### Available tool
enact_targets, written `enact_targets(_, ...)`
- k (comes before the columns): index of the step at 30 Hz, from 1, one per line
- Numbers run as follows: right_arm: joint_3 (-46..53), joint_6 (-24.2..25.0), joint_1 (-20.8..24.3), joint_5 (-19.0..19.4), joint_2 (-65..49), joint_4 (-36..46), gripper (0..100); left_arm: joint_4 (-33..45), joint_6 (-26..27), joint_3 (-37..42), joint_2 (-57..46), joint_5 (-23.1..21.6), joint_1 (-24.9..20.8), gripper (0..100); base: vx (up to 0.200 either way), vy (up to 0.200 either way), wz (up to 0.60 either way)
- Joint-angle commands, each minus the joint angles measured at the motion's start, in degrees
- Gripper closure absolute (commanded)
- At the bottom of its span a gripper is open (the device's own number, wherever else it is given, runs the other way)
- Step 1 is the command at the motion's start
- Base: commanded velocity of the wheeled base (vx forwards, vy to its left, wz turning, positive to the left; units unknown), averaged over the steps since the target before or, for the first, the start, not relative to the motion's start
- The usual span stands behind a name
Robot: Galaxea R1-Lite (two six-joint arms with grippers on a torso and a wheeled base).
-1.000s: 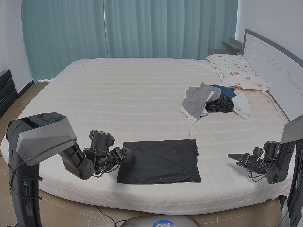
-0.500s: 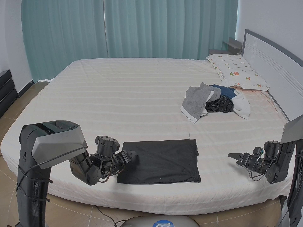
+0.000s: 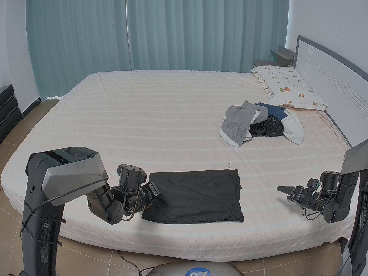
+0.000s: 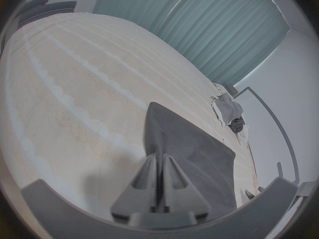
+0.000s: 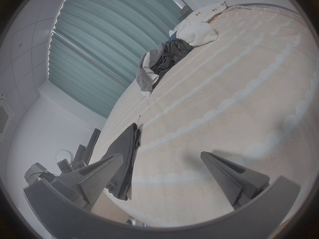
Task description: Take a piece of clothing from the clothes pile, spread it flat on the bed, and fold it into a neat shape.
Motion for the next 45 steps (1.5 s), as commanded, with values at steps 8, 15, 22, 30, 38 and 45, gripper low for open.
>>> enact_targets(8, 0.1, 0.0, 0.1, -0.7, 0.0, 0.0, 0, 0.6, -1.4, 0.6, -0.1, 0.4, 0.0, 100, 0.000, 0.000, 0.00)
enact_targets(15, 0.1, 0.0, 0.1, -0.7, 0.0, 0.0, 0, 1.0, -2.0, 0.5, -0.3, 0.5, 0.1, 100, 0.000, 0.000, 0.00)
enact_targets(22, 0.1, -0.1, 0.2, -0.7, 0.0, 0.0, 0, 5.1, -2.0, -0.3, -0.5, 0.7, -0.1, 100, 0.000, 0.000, 0.00)
enact_targets(30, 0.3, -0.5, 0.3, -0.7, 0.0, 0.0, 0, 4.8, -2.0, 0.3, -0.7, 0.7, 0.2, 100, 0.000, 0.200, 0.00)
enact_targets(38, 0.1, -0.5, 0.3, -0.7, 0.0, 0.0, 0, 4.8, -2.0, 1.4, -1.6, 2.7, 0.2, 100, 0.000, 0.200, 0.00)
enact_targets(45, 0.1, -0.5, 0.3, -0.7, 0.0, 0.0, 0, 4.8, -2.1, 1.4, -2.0, 2.9, 0.6, 100, 0.000, 0.200, 0.00)
